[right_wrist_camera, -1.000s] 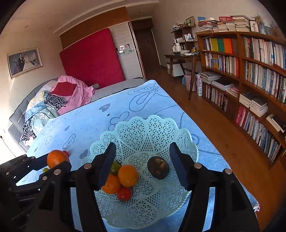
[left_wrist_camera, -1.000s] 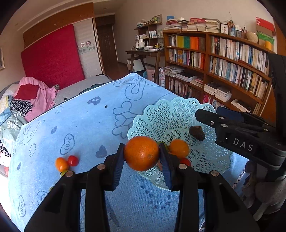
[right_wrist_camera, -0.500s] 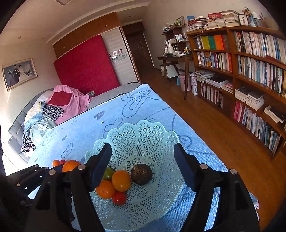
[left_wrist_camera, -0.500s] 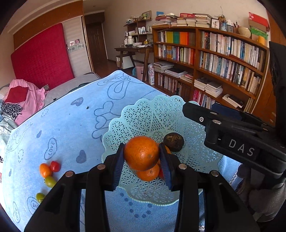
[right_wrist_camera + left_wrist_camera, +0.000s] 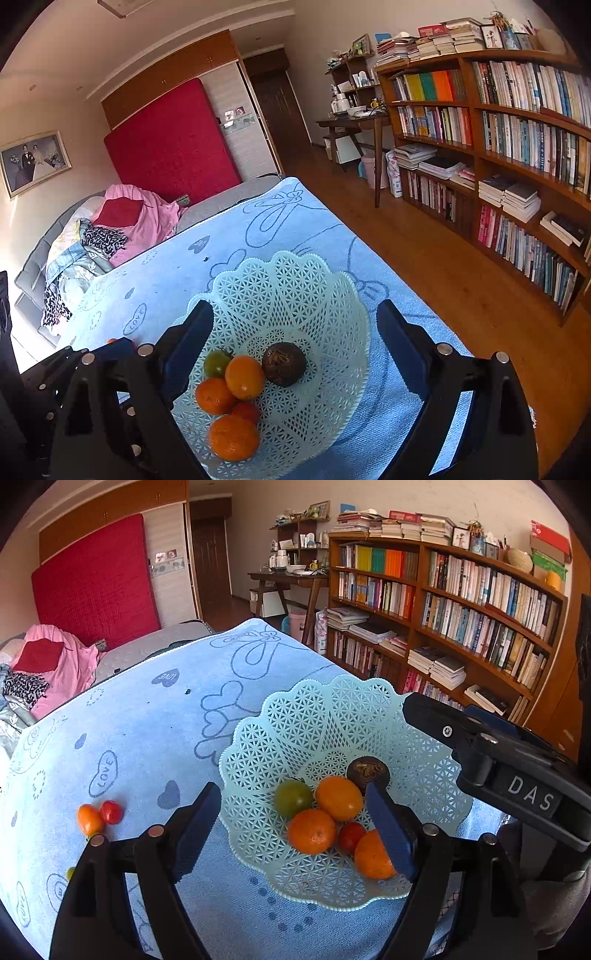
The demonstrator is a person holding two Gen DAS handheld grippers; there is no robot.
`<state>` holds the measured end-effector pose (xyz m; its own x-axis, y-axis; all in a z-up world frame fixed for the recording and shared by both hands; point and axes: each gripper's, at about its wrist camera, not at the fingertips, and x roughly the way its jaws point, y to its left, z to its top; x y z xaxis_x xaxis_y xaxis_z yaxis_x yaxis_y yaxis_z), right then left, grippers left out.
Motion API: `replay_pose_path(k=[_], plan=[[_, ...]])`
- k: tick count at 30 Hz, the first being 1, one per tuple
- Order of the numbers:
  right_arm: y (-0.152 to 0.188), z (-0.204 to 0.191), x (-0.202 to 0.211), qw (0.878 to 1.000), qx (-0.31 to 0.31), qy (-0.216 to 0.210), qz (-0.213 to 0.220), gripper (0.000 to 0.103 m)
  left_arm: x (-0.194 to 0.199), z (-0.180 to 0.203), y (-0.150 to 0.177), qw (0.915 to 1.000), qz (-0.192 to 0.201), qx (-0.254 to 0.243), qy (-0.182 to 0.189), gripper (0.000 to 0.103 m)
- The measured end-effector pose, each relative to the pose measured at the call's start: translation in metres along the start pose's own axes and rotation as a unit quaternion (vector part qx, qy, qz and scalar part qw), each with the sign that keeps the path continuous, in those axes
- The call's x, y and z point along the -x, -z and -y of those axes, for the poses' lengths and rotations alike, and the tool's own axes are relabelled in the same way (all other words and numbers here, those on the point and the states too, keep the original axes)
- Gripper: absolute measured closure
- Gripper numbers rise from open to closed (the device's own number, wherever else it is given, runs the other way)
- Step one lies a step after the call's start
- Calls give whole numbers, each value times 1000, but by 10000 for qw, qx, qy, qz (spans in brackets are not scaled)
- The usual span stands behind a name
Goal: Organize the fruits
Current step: 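Open the left tool over the basket while the right tool releases the brown fruit there, then move both open tools back toward the remaining tomatoes on the towel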
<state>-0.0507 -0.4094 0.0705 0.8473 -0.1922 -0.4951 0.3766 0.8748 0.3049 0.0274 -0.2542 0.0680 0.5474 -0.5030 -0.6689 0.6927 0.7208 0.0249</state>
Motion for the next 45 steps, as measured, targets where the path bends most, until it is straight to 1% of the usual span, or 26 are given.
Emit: replay_pose_path(k=[1, 3, 4, 10, 12, 18, 37, 45], plan=[[0, -1, 1, 10000, 16, -3, 10, 12, 1, -1, 1, 10000, 4, 13, -31, 22], [1, -4, 1, 10000, 38, -16, 11, 12, 5, -3, 2, 9999, 23, 25, -153, 16], [2, -4, 2, 10000, 50, -25, 16, 12, 7, -6, 4, 9998, 43, 28, -213, 15], [4, -10, 8, 9999, 114, -27, 112, 11, 17, -14, 7, 9992, 93, 113, -371, 15], [4, -11, 10, 9998, 124, -33, 144, 8, 20, -17, 8, 9989, 128, 136, -421, 15], [7, -19, 13, 9996, 218, -21, 204, 8, 27, -25, 11, 9981, 177, 213, -548, 15], [22, -47, 8, 9980, 599, -155, 155, 8, 44, -62, 24, 9925, 232, 650, -1010, 15], [25, -54, 5, 9974, 679, -220, 125, 8, 50, -88, 34, 9885, 186, 900, -1204, 15]])
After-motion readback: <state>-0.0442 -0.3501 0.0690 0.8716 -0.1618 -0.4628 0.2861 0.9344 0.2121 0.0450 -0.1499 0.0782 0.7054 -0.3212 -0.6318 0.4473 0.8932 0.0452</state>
